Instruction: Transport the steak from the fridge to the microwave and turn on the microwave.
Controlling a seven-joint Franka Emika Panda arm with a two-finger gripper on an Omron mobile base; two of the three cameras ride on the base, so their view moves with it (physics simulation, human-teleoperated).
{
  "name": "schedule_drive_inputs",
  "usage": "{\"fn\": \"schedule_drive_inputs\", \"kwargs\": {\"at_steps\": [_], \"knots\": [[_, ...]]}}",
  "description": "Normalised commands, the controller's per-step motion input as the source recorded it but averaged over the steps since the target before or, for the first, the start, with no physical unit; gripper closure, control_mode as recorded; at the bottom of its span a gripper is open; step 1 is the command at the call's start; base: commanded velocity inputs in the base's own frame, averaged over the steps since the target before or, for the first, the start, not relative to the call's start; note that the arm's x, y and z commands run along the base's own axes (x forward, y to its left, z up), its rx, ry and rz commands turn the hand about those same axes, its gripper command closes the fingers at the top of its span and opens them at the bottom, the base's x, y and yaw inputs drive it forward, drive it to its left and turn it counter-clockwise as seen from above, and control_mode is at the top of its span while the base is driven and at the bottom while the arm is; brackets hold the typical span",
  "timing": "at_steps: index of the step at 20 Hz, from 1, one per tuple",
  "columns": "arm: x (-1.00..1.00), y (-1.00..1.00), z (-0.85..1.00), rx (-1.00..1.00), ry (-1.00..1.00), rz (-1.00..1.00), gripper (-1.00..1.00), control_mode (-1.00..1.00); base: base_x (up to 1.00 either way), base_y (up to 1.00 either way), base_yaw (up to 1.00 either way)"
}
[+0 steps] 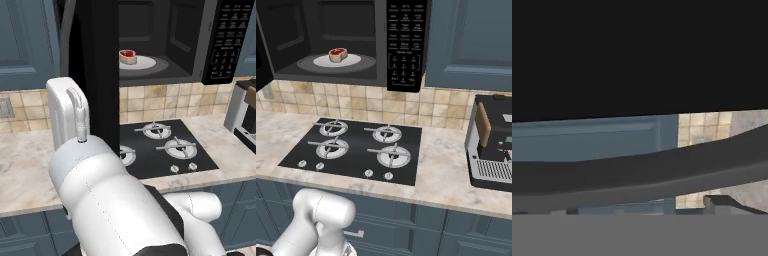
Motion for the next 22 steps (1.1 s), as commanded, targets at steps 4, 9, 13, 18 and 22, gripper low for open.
{"fn": "schedule_drive_inputs", "kwargs": {"at_steps": [4, 9, 13, 18, 22], "knots": [[0.27, -0.28, 0.00, 0.03, 0.07, -0.11, -1.00, -1.00, 0.00, 0.00, 0.00], [0.26, -0.42, 0.00, 0.01, 0.09, -0.11, -1.00, -1.00, 0.00, 0.00, 0.00], [0.24, -0.62, 0.00, 0.00, 0.09, -0.13, -1.00, -1.00, 0.00, 0.00, 0.00], [0.23, -0.64, 0.00, 0.00, 0.09, -0.13, -1.00, -1.00, 0.00, 0.00, 0.00], [0.27, -0.60, 0.00, 0.00, 0.10, -0.15, -1.00, -1.00, 0.00, 0.00, 0.00]]}}
